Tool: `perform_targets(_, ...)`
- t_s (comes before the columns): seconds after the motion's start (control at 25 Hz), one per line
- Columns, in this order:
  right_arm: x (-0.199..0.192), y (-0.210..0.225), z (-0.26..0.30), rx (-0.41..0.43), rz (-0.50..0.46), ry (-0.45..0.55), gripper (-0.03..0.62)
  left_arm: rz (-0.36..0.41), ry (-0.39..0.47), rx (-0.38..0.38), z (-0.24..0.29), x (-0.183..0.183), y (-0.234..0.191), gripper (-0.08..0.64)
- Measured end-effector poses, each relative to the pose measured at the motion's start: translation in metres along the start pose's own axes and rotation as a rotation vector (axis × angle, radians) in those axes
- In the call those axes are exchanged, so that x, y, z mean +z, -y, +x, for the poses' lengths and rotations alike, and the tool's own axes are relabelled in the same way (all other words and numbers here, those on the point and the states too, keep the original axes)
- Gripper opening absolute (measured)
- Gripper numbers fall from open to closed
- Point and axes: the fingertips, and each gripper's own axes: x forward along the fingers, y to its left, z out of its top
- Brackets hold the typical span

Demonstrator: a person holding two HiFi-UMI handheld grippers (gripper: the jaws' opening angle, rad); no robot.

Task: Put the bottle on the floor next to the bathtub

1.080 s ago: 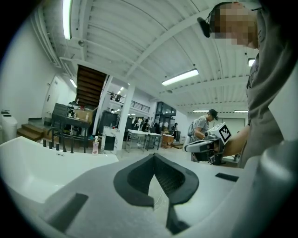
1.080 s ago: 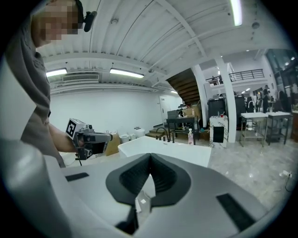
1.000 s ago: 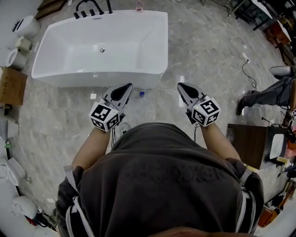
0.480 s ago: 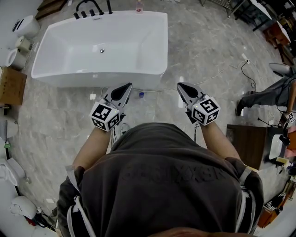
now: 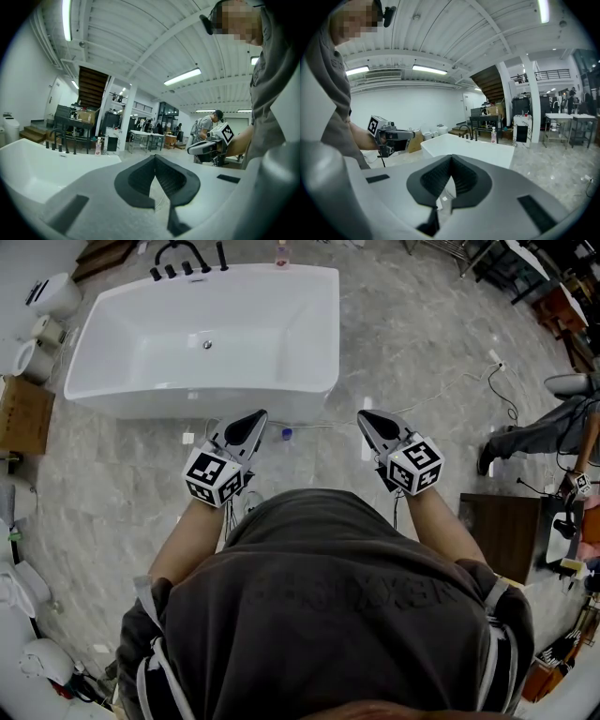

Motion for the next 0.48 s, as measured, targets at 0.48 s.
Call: perform_targets(0.48, 0.0012, 0.0, 0.0007, -0.006, -0.007, -0.006, -0.009, 0.001, 0.003, 0.0, -0.0021, 0.0008, -0.0013, 0.006)
